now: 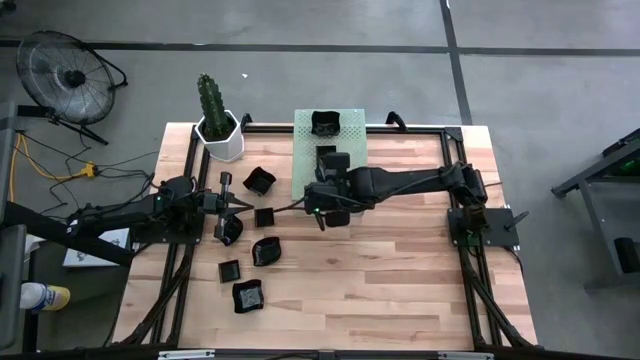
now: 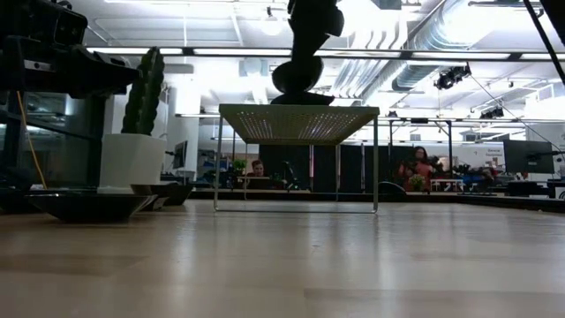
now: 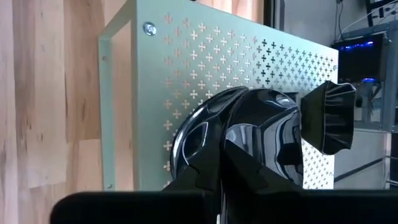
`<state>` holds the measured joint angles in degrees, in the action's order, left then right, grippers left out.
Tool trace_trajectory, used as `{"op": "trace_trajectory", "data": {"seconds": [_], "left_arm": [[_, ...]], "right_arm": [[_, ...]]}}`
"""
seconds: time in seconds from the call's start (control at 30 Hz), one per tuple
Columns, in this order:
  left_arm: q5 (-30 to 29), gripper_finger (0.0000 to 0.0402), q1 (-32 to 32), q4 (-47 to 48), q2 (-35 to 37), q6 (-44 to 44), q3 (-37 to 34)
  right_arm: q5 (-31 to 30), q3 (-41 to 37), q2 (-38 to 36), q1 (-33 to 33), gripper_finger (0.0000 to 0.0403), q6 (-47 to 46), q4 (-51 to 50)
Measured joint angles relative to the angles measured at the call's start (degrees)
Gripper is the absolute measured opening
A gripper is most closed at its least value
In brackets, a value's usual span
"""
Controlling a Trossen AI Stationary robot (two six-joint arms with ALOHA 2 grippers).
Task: Pick & Place Mini shaped plates
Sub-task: Stack the black leaf shaped plate on top of the black leaf shaped plate on the shelf
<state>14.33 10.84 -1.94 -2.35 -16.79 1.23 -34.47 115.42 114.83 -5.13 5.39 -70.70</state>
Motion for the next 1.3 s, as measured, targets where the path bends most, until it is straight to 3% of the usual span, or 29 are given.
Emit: {"op": "trace_trajectory", "data": {"seconds": [0.5,0.8,1.3], "left_arm": [[0.0,0.0003,0.0,-0.02,0.0,-0.01,-0.01],[0.0,0.0003,0.01,-0.02,0.0,-0.01,-0.02],[0.0,0.0003,-0.01,-0.02,-0.02,0.01,0.0]], "right_arm": [[3.46,0.0,0.68,0.37,0.0012,-0.63,-1.52],[7.58,0.0,0.68,1.02,0.0012,5.17,-1.51],[8.31,0.0,0.68,2.36,0.0014,6.73,-1.51]]}}
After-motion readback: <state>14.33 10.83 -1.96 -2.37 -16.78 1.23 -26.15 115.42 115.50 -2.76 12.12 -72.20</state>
